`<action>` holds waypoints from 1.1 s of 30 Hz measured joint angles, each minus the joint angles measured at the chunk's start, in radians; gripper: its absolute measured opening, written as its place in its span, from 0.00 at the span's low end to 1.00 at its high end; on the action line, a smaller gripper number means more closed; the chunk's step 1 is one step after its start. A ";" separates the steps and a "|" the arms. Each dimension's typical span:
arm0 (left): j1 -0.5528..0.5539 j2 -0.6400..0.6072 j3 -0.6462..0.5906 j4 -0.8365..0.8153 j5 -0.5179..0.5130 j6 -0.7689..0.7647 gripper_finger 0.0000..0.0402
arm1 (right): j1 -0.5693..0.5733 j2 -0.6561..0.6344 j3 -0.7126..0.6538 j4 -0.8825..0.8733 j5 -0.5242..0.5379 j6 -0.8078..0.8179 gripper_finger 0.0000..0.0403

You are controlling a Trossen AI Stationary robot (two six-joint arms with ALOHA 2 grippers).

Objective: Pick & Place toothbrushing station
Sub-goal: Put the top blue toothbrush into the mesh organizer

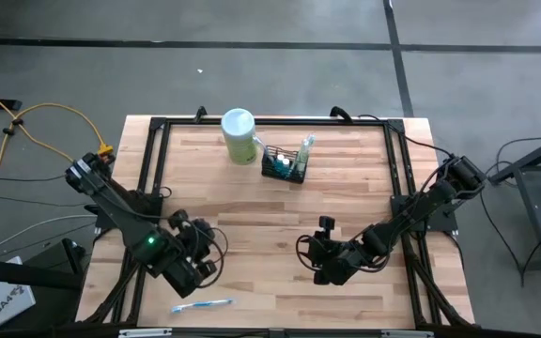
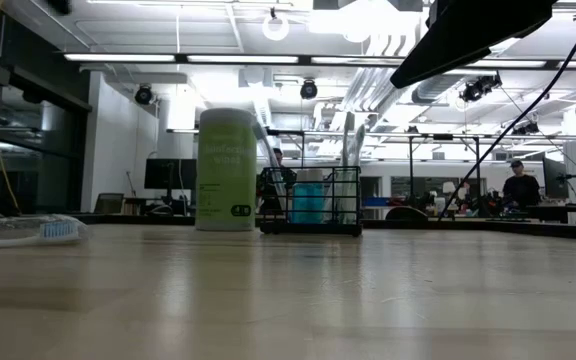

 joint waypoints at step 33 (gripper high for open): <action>0.036 0.020 -0.248 0.159 0.257 -0.425 0.20 | 0.000 0.000 0.000 0.000 0.000 0.003 0.33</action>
